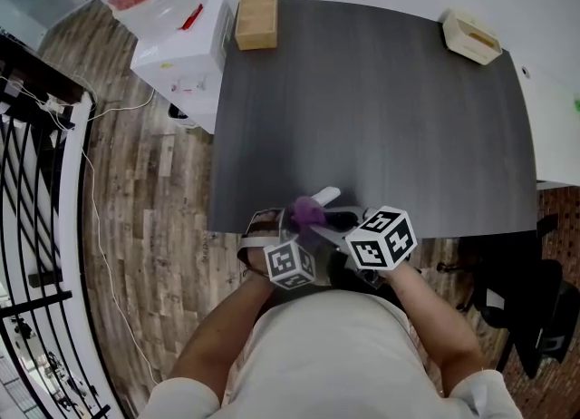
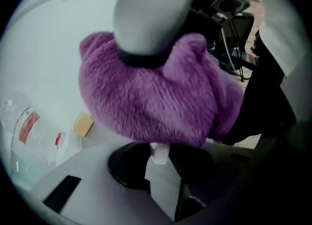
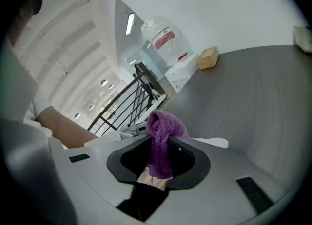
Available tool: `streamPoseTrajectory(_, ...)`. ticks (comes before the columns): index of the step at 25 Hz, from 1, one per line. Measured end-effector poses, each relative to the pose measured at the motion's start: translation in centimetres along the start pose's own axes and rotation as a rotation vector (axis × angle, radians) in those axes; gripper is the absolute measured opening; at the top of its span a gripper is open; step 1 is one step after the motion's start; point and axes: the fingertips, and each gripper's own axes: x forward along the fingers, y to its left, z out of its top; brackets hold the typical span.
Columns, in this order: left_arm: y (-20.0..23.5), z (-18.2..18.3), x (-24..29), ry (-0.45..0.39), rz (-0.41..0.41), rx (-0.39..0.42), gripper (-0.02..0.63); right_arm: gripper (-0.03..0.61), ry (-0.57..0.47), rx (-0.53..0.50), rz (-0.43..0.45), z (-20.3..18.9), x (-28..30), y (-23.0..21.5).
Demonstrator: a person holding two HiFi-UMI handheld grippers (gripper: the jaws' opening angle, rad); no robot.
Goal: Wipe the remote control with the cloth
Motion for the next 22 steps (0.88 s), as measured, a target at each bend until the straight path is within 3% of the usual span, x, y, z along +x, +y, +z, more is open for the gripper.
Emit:
streamPoseTrajectory(3,-0.1,0.2,0.3,0.004,0.003,0.010,0.106,0.104,0.014,-0.038,-0.131,-1.0,-1.9,-2.7)
streamPoseTrajectory(6,-0.9,0.6,0.6,-0.001,-0.013,0.052,0.106,0.104,0.132,-0.081,-0.252,-4.1,-2.6,-5.2)
streamPoseTrajectory(10,-2.6,-0.6,0.8,0.027,-0.077,0.159,0.112,0.104,0.204,-0.040,-0.280,-6.3,-1.4,-6.3)
streamPoseTrajectory(18,-4.4,-0.9,-0.2,0.026,-0.235,0.300,0.265,0.104,0.250,0.013,-0.372,-7.7,-1.6,-9.6)
streamPoseTrajectory(20,-4.8,-1.1,-0.6,0.023,-0.284,0.276,0.281,0.104,0.251,0.019,-0.383,-7.6,-1.5,-10.1)
streamPoseTrajectory(22,-4.8,-1.5,-0.8,0.019,-0.315,0.163,0.281,0.104,0.250,0.018,-0.399,-7.3,-1.6,-10.5)
